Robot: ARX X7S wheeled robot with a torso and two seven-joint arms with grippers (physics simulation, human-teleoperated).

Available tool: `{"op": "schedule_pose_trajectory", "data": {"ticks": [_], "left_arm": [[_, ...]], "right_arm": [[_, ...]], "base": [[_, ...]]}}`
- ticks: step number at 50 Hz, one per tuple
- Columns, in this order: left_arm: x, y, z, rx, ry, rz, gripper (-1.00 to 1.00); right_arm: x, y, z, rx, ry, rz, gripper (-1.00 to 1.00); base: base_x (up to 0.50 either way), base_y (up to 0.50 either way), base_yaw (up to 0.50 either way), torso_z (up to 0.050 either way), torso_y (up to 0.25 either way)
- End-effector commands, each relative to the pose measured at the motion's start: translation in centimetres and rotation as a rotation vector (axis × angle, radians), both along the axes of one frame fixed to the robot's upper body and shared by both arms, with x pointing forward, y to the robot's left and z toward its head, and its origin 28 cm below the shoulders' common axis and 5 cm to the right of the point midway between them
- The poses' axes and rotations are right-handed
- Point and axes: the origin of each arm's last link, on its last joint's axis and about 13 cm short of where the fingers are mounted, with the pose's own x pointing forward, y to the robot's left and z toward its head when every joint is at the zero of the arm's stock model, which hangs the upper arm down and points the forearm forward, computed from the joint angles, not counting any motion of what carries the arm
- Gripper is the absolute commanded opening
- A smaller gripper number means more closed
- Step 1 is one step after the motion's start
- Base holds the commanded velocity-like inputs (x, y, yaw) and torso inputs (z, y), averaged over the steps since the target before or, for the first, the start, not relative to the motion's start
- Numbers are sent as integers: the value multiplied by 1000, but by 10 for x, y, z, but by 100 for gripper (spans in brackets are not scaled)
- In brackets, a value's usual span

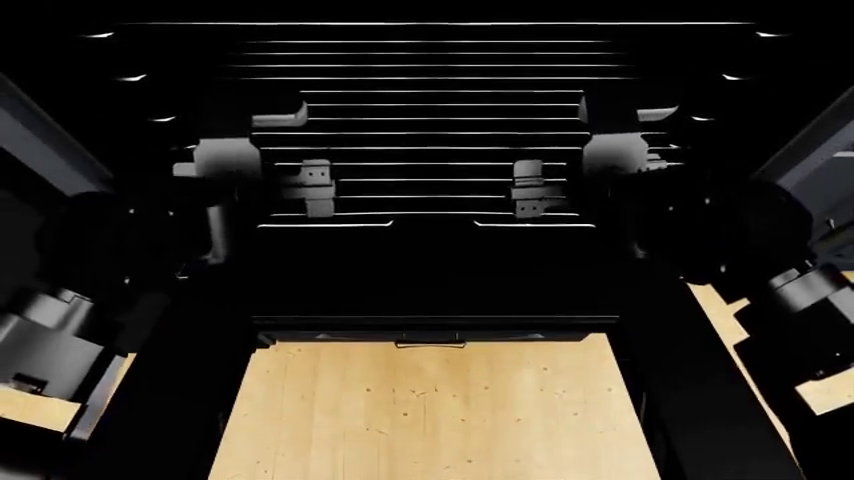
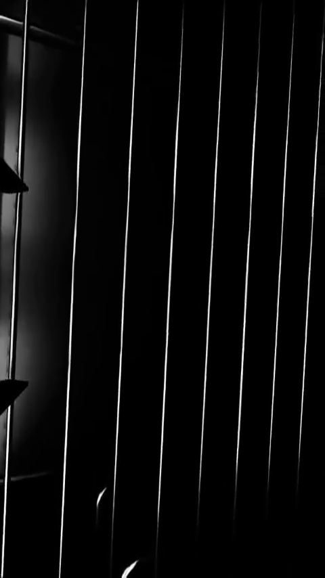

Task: Fully slide the bottom oven rack out.

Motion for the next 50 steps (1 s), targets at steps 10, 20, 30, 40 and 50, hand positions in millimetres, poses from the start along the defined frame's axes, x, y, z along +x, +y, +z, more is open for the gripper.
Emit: {"op": "schedule_pose_trajectory", "data": {"ticks": [10,20,30,40,50], "left_arm": [[-18,6,-73,161,239,-8,100],[-26,8,-86,195,316,-16,100],[-32,8,-94,164,362,-28,100],[-36,9,-102,102,416,-38,100],[-41,7,-130,30,461,-36,100]], "right_arm": [[-16,-6,-65,-67,191,-1,100],[-25,-6,-76,-67,233,10,100],[-34,-12,-84,-71,263,8,100],[-41,-15,-97,-40,310,4,100],[-48,-18,-118,22,348,-4,100]], "base": [[2,0,1,-6,-14],[-2,0,1,-3,-13],[-6,0,0,-4,-12],[-6,0,-1,-4,-13],[-4,0,-1,-5,-15]]}}
